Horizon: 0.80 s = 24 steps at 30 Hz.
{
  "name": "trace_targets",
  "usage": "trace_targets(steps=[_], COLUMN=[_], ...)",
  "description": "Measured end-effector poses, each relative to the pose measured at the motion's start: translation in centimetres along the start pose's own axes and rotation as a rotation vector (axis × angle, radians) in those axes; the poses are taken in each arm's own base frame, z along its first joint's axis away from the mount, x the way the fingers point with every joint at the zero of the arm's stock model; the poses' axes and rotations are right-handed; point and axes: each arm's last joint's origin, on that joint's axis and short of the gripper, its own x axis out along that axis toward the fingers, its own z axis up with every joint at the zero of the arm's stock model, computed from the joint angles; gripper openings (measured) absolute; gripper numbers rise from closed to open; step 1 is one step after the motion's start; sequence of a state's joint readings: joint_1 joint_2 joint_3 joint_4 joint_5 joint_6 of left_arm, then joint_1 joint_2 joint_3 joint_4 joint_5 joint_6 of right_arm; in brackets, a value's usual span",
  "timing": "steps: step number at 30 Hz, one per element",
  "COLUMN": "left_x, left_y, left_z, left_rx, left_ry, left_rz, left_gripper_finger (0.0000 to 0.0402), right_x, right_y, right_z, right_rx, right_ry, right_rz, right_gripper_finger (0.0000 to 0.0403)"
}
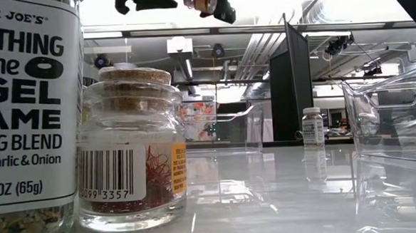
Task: Sort spices by type
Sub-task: Put the brown seasoning bottle into the middle transparent bin
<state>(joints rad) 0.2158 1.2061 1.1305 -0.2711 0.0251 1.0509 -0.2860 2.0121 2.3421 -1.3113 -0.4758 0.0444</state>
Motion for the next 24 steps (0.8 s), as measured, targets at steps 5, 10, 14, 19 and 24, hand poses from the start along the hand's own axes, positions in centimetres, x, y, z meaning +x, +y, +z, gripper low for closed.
trace_targets(steps=[5,10,14,19,24], left_x=[1.2,2.1,2.1,2.4,2.8], left_y=[-0.4,-1.3,-1.6,-1.2,-1.5], left_z=[0.8,1.3,2.1,2.6,2.8], left_rx=[0.070,0.112,0.135,0.121,0.120], left_ry=[-0.030,-0.041,-0.077,-0.121,-0.124], left_rz=[0.012,-0.029,-0.026,0.024,0.015], left_gripper_finger=[0.0243,0.0243,0.0243,0.0243,0.0243], right_x=[0.3,0.5,0.6,0.5,0.5], right_y=[0.7,1.3,1.5,1.5,1.6], right_z=[-0.1,-0.1,-0.1,0.2,0.4], right_rx=[0.013,0.004,0.022,0.010,0.008], right_ry=[0.008,0.015,0.015,-0.011,-0.028], right_rz=[0.025,0.074,0.111,0.131,0.166], right_gripper_finger=[0.0187,0.0187,0.0187,0.0187,0.0187])
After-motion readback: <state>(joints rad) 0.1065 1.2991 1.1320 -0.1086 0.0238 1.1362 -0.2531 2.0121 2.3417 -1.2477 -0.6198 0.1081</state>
